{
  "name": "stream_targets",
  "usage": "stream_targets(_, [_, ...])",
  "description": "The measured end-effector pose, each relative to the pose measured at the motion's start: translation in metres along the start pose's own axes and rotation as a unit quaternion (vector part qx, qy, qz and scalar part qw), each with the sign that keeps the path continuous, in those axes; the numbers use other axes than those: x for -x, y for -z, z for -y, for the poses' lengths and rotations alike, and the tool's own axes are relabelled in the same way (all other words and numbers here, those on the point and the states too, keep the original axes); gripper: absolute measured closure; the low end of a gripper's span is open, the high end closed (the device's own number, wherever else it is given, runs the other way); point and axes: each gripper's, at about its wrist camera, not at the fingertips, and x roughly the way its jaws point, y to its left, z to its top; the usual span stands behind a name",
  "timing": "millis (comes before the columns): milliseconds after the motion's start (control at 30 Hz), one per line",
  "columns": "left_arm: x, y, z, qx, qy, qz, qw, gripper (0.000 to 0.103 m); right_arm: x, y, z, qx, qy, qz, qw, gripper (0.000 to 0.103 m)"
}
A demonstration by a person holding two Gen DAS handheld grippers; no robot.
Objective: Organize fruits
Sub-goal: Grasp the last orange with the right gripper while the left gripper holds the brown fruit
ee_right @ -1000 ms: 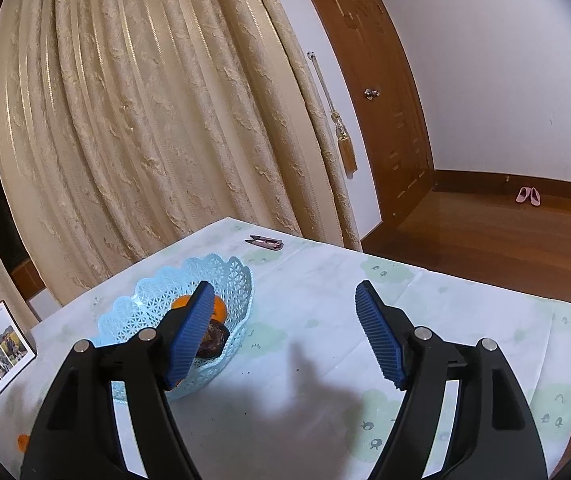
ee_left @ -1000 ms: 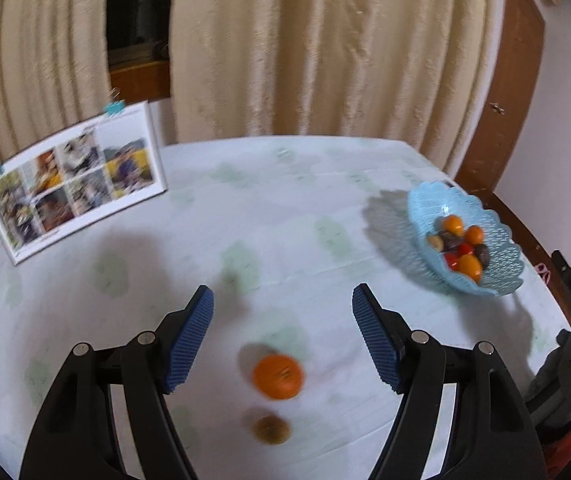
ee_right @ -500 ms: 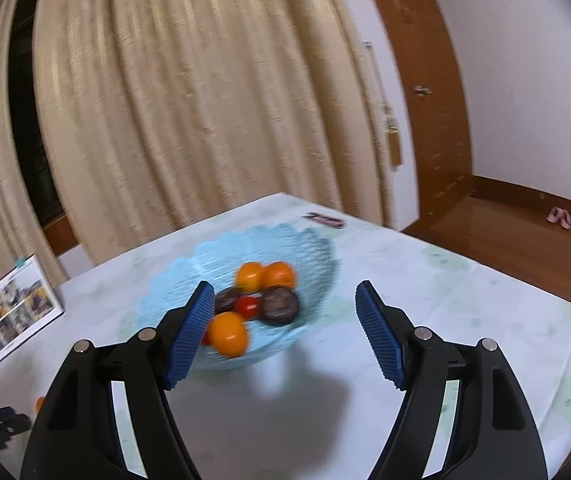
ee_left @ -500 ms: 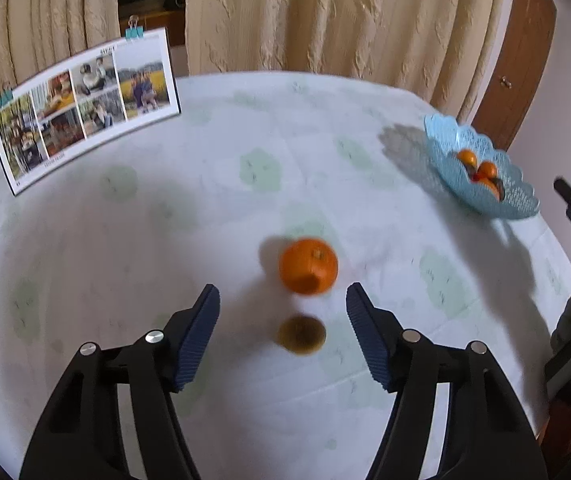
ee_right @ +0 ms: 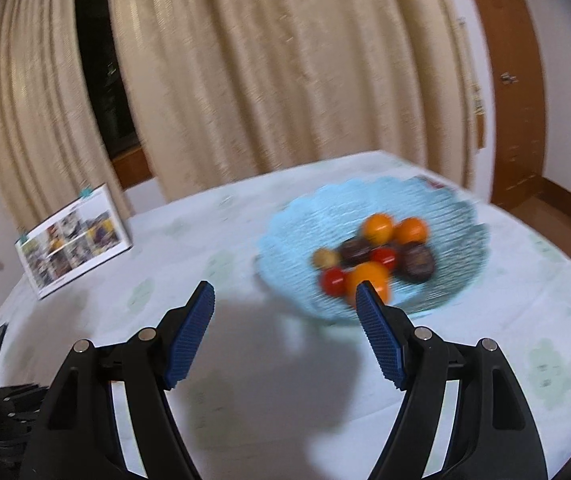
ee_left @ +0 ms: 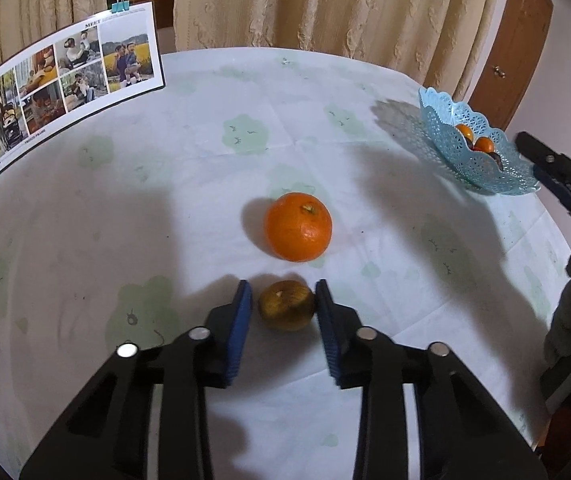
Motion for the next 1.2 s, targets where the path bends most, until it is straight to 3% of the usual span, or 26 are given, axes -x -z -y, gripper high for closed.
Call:
stream_targets(200, [0.008,-0.001,-0.006,0.006,0.0,0.013,0.9999,0.074,-0.017,0.006,-0.036,0.026,-0.052,-0.045,0.997,0.028])
stream_targets(333, [0.02,-0.003,-0.014,0.017,-0.026,0.04,0.9987,0.074,-0.028,0.012,-0.061,0.043,-0.091,-0.079,0.992,0.028])
stream_targets(633, [0.036,-0.004,-0.048,0.062,-0.087,0.078,0.9911,0.074,-0.058,0.032,-0.122,0.081,-0.172,-0.171,0.967,0.028])
stream_targets(867, [0.043,-0.003,-0.066,0.089,-0.101,0.086,0.9871,0.074,-0.069,0.043,-0.155,0.137,-0.175,-0.195,0.955,0.029])
stream_targets(1200, [0.042,-0.002,-0.07,0.095,-0.108,0.084,0.986,0.074,-0.086,0.057,-0.165,0.172,-0.157,-0.222,0.947,0.055])
